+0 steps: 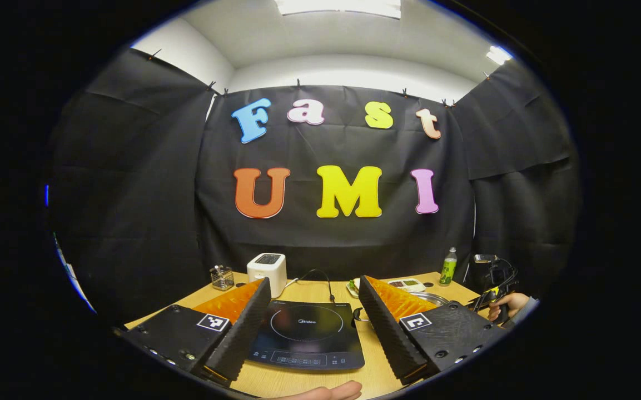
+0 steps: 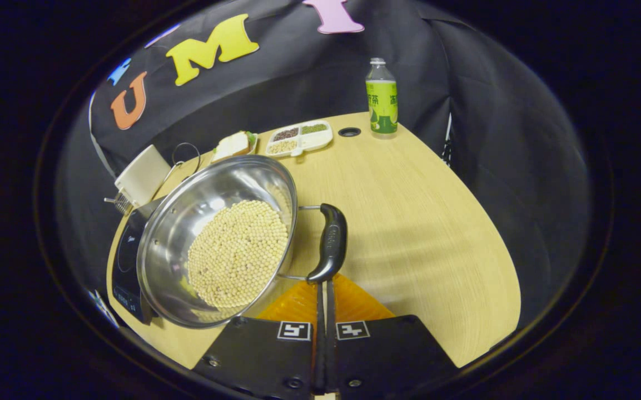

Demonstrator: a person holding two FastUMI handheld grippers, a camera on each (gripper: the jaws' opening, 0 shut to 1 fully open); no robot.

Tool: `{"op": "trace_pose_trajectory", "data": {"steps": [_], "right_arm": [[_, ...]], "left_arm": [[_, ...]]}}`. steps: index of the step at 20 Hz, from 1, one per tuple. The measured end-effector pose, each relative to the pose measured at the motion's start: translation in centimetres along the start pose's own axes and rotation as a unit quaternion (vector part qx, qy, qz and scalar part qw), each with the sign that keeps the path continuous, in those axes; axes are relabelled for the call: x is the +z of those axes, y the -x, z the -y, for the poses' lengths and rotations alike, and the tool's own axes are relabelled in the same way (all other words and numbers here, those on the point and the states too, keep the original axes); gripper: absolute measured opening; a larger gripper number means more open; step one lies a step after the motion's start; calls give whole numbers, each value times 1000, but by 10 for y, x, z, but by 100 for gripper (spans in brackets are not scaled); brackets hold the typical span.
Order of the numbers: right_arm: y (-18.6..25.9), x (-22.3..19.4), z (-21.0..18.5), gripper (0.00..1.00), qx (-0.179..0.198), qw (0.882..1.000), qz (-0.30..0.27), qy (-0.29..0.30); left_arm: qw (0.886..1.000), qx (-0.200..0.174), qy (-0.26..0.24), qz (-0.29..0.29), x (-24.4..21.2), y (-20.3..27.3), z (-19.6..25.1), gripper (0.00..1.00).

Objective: First push the handle of the pot to place it horizontally, then grasp the pot with both hands and set it on the induction cooktop.

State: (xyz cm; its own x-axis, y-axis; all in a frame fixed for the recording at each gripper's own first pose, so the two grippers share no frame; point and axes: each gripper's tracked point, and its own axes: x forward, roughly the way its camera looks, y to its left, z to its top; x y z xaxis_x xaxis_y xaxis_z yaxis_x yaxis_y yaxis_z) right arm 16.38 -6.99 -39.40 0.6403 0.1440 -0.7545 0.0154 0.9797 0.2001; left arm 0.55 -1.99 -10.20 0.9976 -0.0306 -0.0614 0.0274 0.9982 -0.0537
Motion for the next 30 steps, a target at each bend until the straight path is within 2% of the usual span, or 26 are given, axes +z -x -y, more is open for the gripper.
{"op": "trace_pose_trajectory", "data": {"steps": [8,14,16,17,18,19,20,21,23,24,27,30], "right_arm": [[-20,25,10,4,-2,1000,24,2],[-4,38,17,5,-3,998,70,-2],[12,51,22,12,-11,995,103,7],[21,57,23,25,-16,992,121,13],[31,62,24,32,-21,990,137,19],[41,66,22,50,-20,988,149,23],[50,69,19,58,-17,987,157,27],[59,70,18,71,-14,986,162,31],[75,77,19,77,-14,984,174,26],[81,80,20,77,-14,984,178,24],[89,87,20,94,-16,984,171,47],[93,94,18,95,-20,984,162,72]], "left_arm": [[1000,-15,-3,-24,-23,-29,24,95],[999,-33,5,-33,-29,-53,48,95],[999,-38,3,-38,-32,-60,56,96],[998,-40,1,-43,-33,-64,59,96],[998,-42,-1,-48,-36,-68,64,96],[998,-44,-2,-52,-37,-71,68,96],[997,-45,-2,-56,-38,-74,72,96],[997,-48,-1,-59,-40,-77,76,96],[996,-51,2,-67,-43,-86,83,96],[996,-50,3,-73,-45,-91,86,96],[991,-54,10,-120,-66,-104,97,96],[986,-59,-1,-157,-86,-122,108,96]]}}
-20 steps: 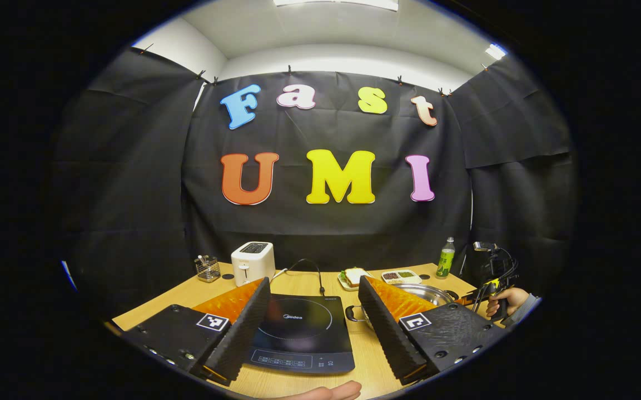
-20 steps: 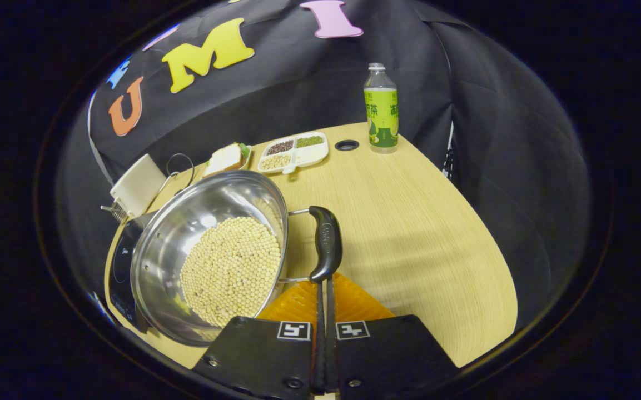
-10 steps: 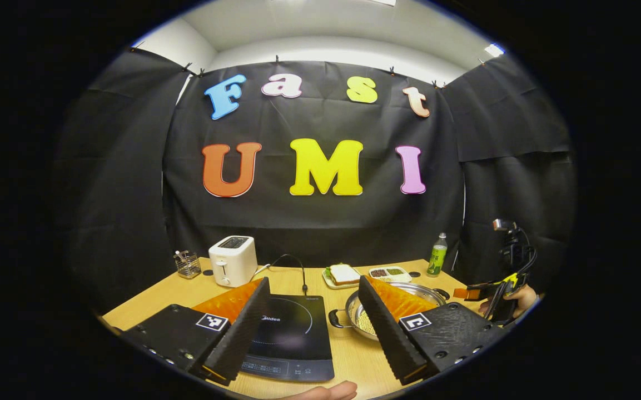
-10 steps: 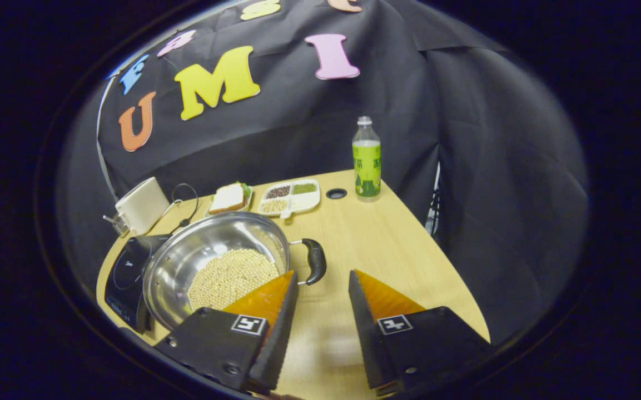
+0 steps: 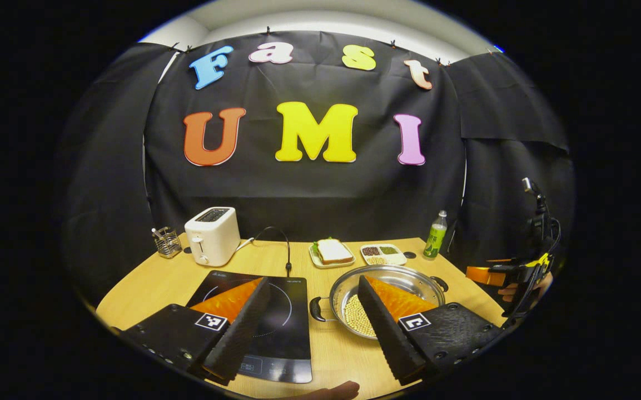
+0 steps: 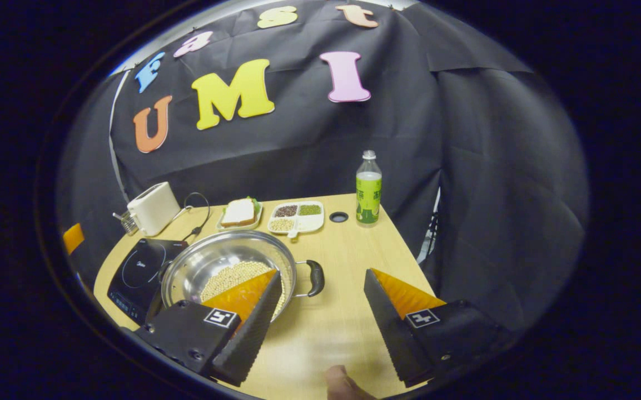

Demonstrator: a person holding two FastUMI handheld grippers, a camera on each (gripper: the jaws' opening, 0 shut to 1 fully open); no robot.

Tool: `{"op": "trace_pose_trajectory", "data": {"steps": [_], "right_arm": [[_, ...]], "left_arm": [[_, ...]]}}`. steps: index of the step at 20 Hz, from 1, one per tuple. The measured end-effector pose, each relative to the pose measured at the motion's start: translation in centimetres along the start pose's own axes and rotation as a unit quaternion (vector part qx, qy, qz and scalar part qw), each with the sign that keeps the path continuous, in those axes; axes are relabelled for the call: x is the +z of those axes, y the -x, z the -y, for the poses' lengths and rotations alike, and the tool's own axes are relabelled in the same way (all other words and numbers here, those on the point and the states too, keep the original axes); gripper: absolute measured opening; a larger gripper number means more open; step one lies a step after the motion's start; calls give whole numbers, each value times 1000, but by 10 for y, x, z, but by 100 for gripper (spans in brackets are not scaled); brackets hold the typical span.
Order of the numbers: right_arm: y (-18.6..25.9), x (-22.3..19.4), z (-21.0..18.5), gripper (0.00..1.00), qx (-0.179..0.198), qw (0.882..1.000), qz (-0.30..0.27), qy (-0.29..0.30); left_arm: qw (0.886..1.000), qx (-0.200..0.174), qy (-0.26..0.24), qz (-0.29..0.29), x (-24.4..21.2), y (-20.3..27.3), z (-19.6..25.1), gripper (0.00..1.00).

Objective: First push the handle of the pot to place it horizontally, then grasp the pot with both hands and set it on the induction cooktop.

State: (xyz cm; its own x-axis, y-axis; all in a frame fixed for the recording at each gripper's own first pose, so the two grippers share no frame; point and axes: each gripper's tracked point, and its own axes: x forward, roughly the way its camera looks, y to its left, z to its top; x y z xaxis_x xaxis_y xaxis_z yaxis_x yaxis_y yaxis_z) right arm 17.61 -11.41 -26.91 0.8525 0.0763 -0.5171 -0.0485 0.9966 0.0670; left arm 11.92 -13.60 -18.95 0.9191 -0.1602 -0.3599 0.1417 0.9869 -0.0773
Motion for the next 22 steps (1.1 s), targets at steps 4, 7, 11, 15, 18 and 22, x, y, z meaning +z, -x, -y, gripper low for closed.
{"op": "trace_pose_trajectory", "data": {"steps": [4,7,11,15,18,22], "right_arm": [[-7,9,-8,95,15,1000,-8,13],[-19,5,-13,95,27,999,-30,13],[-45,-4,-10,96,29,998,-58,17],[-65,-17,-13,95,39,995,-86,13],[-82,-25,-12,95,42,994,-97,14],[-102,-35,-13,94,52,992,-114,6]], "left_arm": [[999,-9,11,-46,-24,-33,10,96],[997,-3,11,-82,-39,-57,8,96],[992,-8,14,-124,-64,-83,13,96],[985,-6,13,-173,-94,-104,16,96],[978,5,11,-210,-117,-116,12,96],[969,15,24,-245,-136,-129,7,96]]}}
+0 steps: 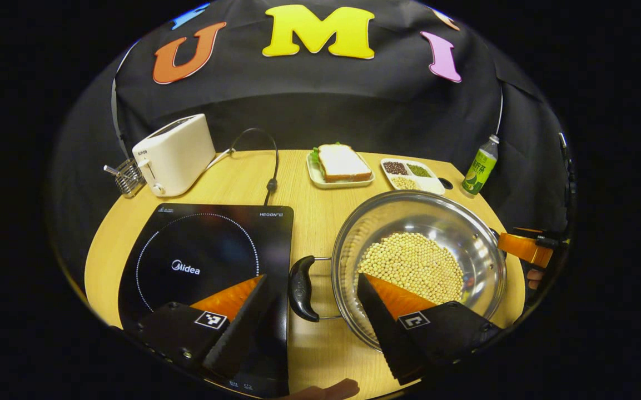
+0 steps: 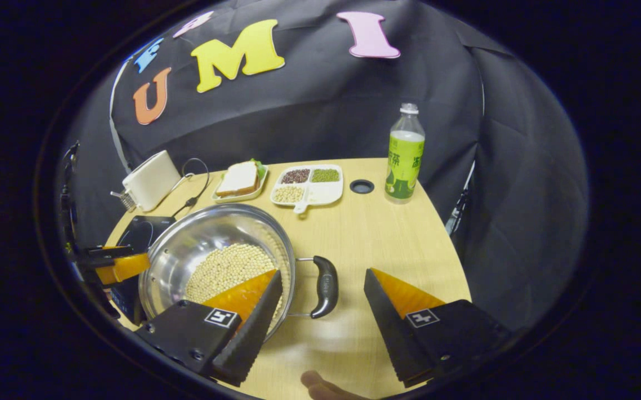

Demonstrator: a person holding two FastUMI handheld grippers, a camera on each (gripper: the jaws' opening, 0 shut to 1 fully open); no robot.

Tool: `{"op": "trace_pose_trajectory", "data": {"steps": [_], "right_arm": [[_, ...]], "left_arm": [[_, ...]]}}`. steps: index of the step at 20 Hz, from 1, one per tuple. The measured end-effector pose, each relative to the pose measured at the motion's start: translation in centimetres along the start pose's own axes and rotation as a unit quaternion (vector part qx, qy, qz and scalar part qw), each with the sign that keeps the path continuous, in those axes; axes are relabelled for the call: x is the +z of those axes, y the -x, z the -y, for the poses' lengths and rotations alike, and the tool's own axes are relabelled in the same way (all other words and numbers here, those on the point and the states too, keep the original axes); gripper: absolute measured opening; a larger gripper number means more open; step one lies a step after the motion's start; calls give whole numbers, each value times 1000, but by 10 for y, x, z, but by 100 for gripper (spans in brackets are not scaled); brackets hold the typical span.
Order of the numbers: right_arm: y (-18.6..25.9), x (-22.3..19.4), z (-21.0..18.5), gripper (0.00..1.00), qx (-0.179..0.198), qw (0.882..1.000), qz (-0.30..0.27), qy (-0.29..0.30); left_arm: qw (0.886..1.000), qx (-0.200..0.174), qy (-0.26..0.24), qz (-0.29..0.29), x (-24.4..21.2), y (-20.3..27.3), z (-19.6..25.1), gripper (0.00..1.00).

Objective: First push the handle of the pot to place it horizontally, then grasp the pot with both hands and set it on the induction cooktop.

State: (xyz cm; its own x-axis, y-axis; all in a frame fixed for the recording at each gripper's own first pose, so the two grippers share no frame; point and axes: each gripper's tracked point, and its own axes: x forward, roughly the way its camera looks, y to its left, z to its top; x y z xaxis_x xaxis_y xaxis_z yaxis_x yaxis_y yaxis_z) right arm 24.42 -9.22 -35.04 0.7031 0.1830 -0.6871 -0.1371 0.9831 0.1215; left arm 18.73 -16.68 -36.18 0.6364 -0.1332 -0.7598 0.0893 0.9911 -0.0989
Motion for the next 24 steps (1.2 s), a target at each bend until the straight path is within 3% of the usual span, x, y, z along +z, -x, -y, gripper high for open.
{"op": "trace_pose_trajectory", "data": {"steps": [7,8,9,10,11,13,14,15,21,22,23,24], "right_arm": [[-26,-7,2,95,6,1000,-24,-14],[-28,-7,2,95,9,999,-26,-16],[-29,-9,-1,96,16,999,-29,-17],[-30,-11,-2,95,17,999,-32,-19],[-33,-10,-4,90,22,999,-34,-23],[-36,-14,-9,81,28,998,-49,-29],[-39,-17,-10,77,28,997,-58,-32],[-43,-19,-12,72,26,997,-65,-36],[-49,-18,-13,66,25,997,-64,-35],[-48,-19,-13,67,23,997,-63,-37],[-48,-19,-13,64,20,997,-66,-40],[-47,-20,-13,63,16,997,-67,-41]], "left_arm": [[999,15,-5,-29,-6,-13,-4,96],[999,16,-3,-32,-8,-15,-5,90],[999,18,-3,-36,-9,-14,-4,73],[999,16,-5,-31,-7,-15,-2,80],[999,15,-5,-33,-7,-16,-2,80],[999,13,-9,-32,-7,-18,-2,76],[999,11,-10,-31,-6,-17,-1,66],[999,9,-10,-31,-7,-19,-1,76],[999,11,-31,-17,-2,-24,1,64],[999,7,-28,-13,-1,-23,1,53],[999,3,-31,-9,-1,-25,1,62],[999,1,-32,-7,1,-23,1,60]]}}
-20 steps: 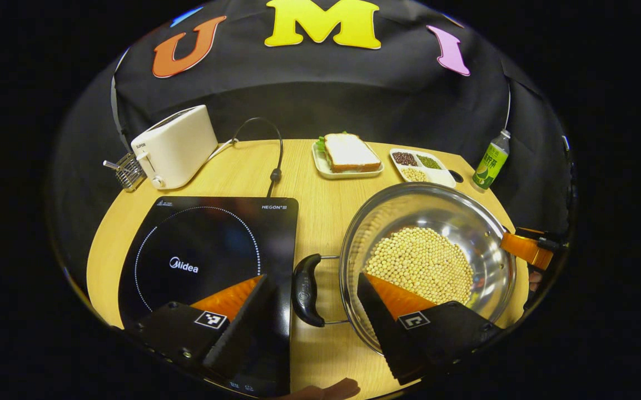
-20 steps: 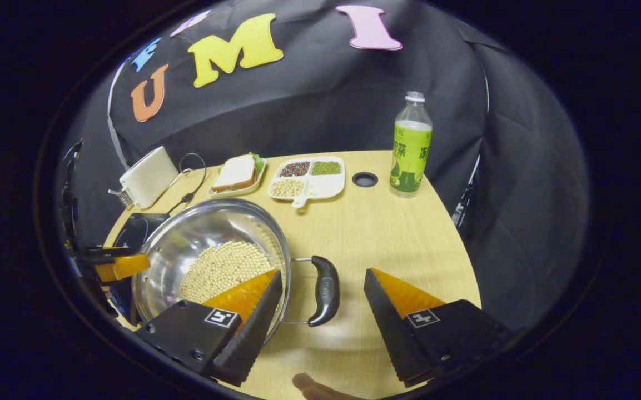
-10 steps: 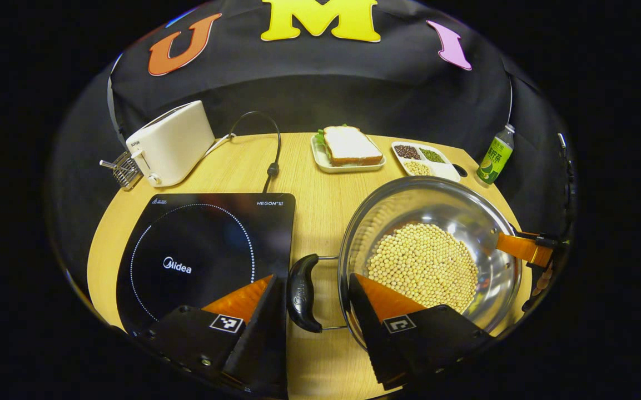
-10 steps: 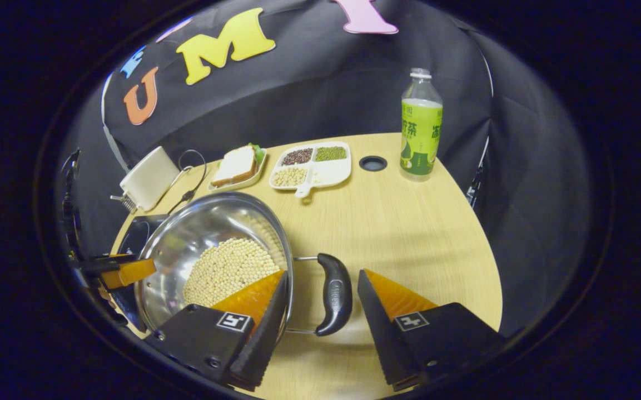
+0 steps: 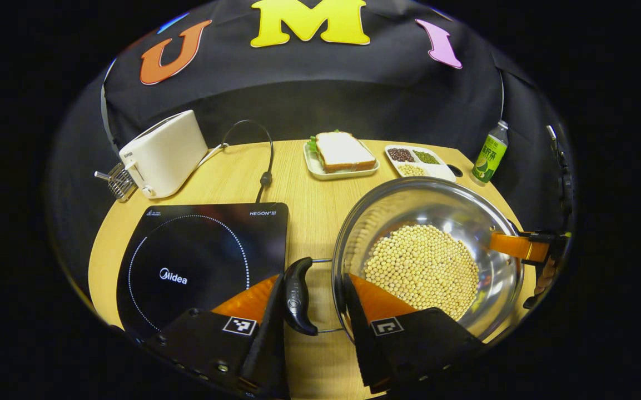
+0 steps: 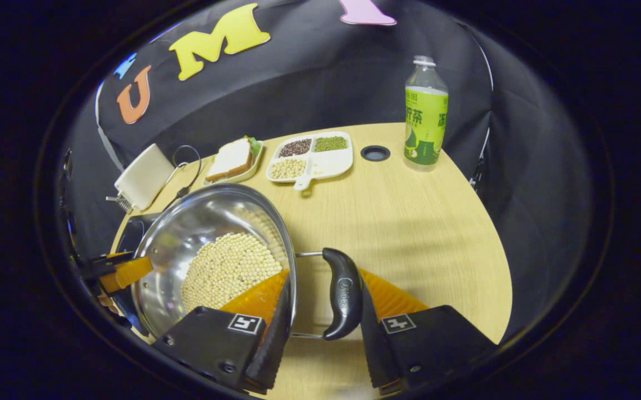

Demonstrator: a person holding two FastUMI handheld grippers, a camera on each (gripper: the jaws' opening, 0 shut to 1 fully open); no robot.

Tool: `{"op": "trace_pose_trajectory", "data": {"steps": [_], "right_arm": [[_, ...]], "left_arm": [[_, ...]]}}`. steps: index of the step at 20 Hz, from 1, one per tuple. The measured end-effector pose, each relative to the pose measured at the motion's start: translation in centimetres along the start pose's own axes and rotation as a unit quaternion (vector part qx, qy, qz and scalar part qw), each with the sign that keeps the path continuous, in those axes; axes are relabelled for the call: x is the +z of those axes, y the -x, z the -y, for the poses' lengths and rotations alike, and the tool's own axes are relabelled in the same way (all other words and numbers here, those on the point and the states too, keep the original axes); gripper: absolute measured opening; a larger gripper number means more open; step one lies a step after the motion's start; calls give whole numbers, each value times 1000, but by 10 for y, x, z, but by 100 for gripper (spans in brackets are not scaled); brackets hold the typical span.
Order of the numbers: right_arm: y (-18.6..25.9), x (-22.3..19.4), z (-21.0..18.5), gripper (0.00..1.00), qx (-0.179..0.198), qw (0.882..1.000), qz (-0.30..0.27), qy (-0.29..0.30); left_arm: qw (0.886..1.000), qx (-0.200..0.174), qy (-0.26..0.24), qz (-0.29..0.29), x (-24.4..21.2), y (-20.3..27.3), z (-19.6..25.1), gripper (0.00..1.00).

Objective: First push the handle of the pot to place it horizontally, then grasp the pot with both hands and set it on the induction cooktop.

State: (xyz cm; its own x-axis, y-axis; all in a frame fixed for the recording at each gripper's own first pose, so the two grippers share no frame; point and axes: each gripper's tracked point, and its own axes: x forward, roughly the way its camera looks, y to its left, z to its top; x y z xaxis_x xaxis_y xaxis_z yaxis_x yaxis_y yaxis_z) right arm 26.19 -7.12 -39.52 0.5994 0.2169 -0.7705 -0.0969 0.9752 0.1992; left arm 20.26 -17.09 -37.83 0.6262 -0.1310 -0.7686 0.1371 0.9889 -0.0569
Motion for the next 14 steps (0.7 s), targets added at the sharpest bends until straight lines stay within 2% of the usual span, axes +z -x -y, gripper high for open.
{"op": "trace_pose_trajectory", "data": {"steps": [1,2,3,5,6,7,10,14], "right_arm": [[1,-1,-1,62,-3,1000,2,-3],[3,-3,-1,61,-5,1000,3,-5],[5,-6,-3,60,-5,1000,6,-10],[8,-12,-5,60,-9,1000,6,-22],[11,-16,-7,60,-11,1000,1,-24],[12,-19,-8,60,-15,1000,2,-22],[20,-20,-4,60,-24,999,8,-24],[44,-15,-6,59,-31,999,27,-31]], "left_arm": [[1000,-2,-5,3,-1,-2,0,70],[1000,-5,-9,5,-1,-1,-1,50],[1000,-7,-6,4,-3,0,-2,59],[1000,-12,3,3,-4,4,-4,59],[1000,-13,4,6,-2,4,-6,65],[1000,-15,4,8,-2,4,-6,57],[1000,-27,9,5,-4,6,1,56],[999,-35,7,29,7,25,2,56]]}}
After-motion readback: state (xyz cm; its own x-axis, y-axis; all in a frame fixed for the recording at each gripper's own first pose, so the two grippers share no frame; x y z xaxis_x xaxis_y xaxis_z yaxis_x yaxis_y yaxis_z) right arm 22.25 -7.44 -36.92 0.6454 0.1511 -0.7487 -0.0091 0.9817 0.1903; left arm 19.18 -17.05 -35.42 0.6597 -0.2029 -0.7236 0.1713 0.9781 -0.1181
